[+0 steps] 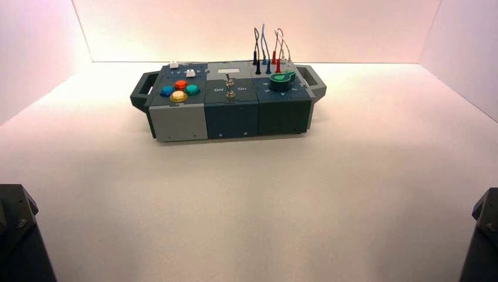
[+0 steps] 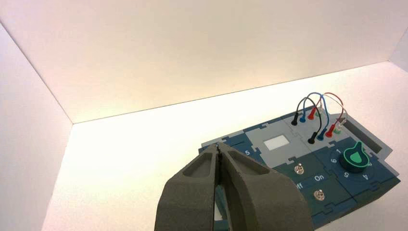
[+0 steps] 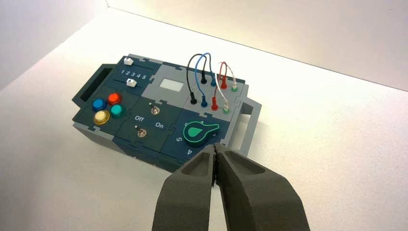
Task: Move the box closer.
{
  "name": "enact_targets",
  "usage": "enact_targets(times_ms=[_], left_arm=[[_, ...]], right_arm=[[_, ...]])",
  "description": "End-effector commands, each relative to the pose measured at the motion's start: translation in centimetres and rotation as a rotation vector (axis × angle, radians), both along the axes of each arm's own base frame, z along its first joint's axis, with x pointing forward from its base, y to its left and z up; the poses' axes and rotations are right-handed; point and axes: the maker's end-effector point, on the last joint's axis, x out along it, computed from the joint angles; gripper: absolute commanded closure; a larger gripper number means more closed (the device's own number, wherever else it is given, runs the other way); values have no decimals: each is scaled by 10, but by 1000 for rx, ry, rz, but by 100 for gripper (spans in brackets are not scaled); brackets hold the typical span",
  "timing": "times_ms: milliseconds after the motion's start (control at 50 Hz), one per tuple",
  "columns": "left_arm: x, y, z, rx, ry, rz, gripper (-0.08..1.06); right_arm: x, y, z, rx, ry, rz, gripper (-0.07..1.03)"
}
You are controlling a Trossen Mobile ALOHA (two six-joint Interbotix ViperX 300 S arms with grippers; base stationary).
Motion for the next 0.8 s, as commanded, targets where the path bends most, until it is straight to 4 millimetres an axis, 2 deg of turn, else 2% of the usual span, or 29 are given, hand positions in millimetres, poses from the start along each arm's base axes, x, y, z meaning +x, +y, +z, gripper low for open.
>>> enact_targets(times_ms=[20,340,520,680,800], left_arm=[[3,1,7,2,-14,5,101],[3,1,6,2,-10,5,101],[16,-2,2,12,50,1,101],[50,-11,-3,33,169,-10,101],[86,-19,-10,60,258,-23,101]], right_arm=[[4,1,14,17,-31,-4,98],[5,2,15,24,-29,-7,98],[15,8,22,19,5,-7,98],[52,28,39,-20,76,2,98],[83,44,42,-49,135,5,98]])
